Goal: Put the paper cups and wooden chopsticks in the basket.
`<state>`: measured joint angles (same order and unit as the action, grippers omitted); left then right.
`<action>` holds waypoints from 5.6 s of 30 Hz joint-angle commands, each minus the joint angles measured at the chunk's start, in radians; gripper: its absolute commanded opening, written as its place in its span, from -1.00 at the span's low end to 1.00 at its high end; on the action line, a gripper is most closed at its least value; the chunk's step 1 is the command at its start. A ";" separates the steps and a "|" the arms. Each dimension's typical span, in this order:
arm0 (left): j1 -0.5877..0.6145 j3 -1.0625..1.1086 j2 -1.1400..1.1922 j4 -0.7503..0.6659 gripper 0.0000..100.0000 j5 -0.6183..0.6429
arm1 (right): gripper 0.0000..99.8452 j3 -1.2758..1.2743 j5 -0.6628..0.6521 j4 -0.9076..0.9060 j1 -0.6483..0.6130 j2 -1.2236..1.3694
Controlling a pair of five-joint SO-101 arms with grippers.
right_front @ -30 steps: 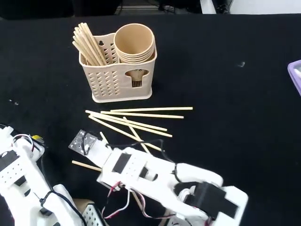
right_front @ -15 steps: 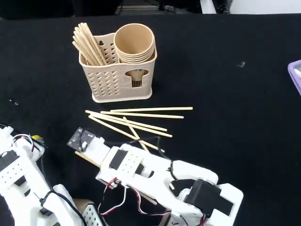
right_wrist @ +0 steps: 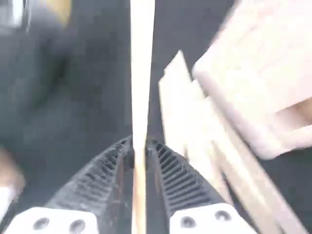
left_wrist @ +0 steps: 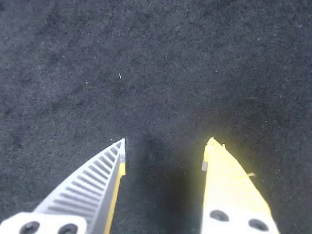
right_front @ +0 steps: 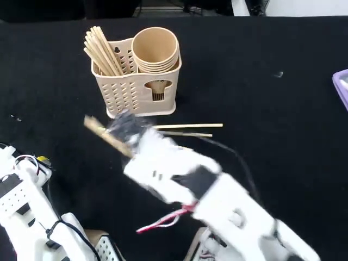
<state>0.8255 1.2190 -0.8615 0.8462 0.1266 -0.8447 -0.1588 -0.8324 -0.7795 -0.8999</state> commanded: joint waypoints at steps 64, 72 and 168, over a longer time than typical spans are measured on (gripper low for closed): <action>-0.010 -0.054 -0.012 -0.012 -0.48 0.002 | -0.39 -0.288 -0.267 -0.012 0.199 0.203; -0.010 -0.053 -0.012 -0.012 -0.48 0.002 | -0.43 -0.219 -0.288 0.153 0.164 0.478; -0.010 -0.051 -0.012 -0.012 -0.48 0.002 | -0.98 0.381 -0.192 -0.031 0.138 0.031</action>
<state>0.8239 1.2190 -0.8615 0.8462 0.1266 -0.5715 -0.3751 -1.0303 -0.6720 -0.7894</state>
